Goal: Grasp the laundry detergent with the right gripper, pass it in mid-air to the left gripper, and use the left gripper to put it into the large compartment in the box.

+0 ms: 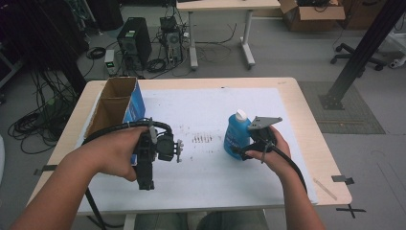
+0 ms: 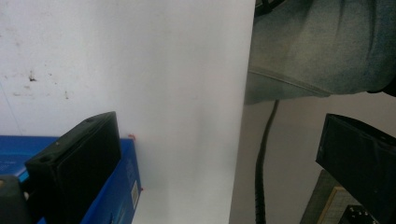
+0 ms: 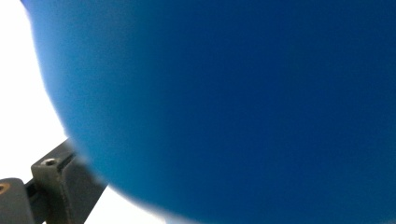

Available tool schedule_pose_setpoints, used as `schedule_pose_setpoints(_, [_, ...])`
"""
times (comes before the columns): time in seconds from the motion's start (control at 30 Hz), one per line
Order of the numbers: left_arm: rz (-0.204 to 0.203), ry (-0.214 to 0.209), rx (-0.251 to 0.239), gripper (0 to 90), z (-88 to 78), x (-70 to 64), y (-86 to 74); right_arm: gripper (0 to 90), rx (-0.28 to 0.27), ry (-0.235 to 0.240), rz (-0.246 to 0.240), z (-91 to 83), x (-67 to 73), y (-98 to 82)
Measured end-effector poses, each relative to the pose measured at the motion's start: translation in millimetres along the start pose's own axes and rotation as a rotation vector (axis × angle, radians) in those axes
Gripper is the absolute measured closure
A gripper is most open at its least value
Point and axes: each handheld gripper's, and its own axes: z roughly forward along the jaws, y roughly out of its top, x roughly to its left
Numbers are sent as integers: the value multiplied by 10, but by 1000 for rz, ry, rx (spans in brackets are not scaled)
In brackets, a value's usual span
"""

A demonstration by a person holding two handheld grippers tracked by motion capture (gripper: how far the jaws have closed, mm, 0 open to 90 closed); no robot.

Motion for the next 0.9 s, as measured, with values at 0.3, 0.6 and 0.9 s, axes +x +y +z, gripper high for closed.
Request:
schedule_pose_setpoints(0.3, [-3, 2, 0, 4, 7, 11, -4, 18, -18, -28, 13, 21, 8, -28])
schedule_pose_setpoints(0.6, [5, 0, -3, 4, 13, 11, 3, 64, -43, -51, 18, 45, 29, -61])
schedule_pose_setpoints(0.9, [6, 1, -7, 4, 14, 13, 3, 113, -66, -64, 25, 64, 61, -84])
